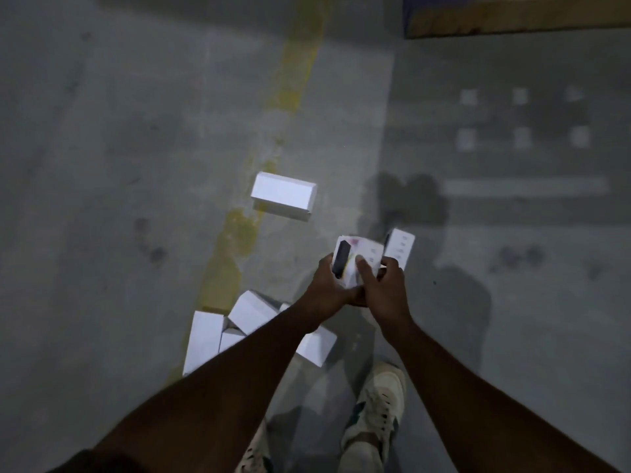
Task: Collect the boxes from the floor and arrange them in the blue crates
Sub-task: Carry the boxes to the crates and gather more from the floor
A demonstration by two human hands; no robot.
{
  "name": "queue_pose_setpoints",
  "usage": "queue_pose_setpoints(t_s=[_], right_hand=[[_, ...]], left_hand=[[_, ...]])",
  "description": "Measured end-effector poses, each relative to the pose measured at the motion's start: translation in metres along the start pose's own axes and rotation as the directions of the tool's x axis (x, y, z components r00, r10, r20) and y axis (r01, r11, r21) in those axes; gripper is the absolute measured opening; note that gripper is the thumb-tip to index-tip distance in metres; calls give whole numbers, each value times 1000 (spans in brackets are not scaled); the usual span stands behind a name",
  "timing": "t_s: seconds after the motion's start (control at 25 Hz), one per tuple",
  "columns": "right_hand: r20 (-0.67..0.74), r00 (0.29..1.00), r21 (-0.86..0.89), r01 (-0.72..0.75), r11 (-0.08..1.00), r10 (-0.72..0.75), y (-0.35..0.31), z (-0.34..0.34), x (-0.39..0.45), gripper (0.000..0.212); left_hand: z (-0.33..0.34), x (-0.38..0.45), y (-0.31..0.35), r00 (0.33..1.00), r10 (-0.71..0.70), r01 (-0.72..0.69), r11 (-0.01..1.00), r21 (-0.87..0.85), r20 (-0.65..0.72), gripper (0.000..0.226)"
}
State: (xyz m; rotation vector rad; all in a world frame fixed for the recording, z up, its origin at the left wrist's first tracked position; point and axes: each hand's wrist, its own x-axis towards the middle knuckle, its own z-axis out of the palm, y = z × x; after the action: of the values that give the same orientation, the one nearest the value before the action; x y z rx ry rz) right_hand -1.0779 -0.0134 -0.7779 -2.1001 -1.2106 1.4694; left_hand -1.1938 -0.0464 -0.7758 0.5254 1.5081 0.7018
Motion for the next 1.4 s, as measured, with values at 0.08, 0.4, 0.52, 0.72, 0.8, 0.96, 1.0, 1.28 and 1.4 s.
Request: queue_pose_setpoints(t_s=[0.08,0.4,0.52,0.72,0.8,0.96,1.0,1.28,1.4], right_hand=[[-53,998,-23,-17,1000,15,8,-3,20,57],[-249,959,-225,-191,955,133,49,2,103,81],[-152,965,-158,-239,958,215,70,15,126,90],[-140,958,-38,-257,966,250,68,8,109,84],[-195,945,38,-261,964,264,47,-6,79,81],[-212,973,176,-57,983,95,-10,-46,4,75],[-204,978,170,-13,985,48,-22,-59,-16,73],[-88,996,309,23,951,5,-119,-168,-154,67],[-29,999,418,-28,908,44,-168,-228,-213,64]], left_hand=[[10,25,-9,987,-101,100,995,-16,-125,85],[11,114,-53,962,-219,198,971,-137,-161,70],[17,128,-68,958,-231,202,964,-170,-171,63],[12,110,-62,947,-275,251,956,-152,-165,65],[12,86,-44,935,-255,230,965,-124,-248,68],[18,26,21,917,-200,207,978,-18,-346,80],[20,9,40,919,-166,187,982,26,-357,88],[59,-170,208,929,38,79,951,299,-367,92],[77,-237,264,925,102,17,951,308,-366,93]])
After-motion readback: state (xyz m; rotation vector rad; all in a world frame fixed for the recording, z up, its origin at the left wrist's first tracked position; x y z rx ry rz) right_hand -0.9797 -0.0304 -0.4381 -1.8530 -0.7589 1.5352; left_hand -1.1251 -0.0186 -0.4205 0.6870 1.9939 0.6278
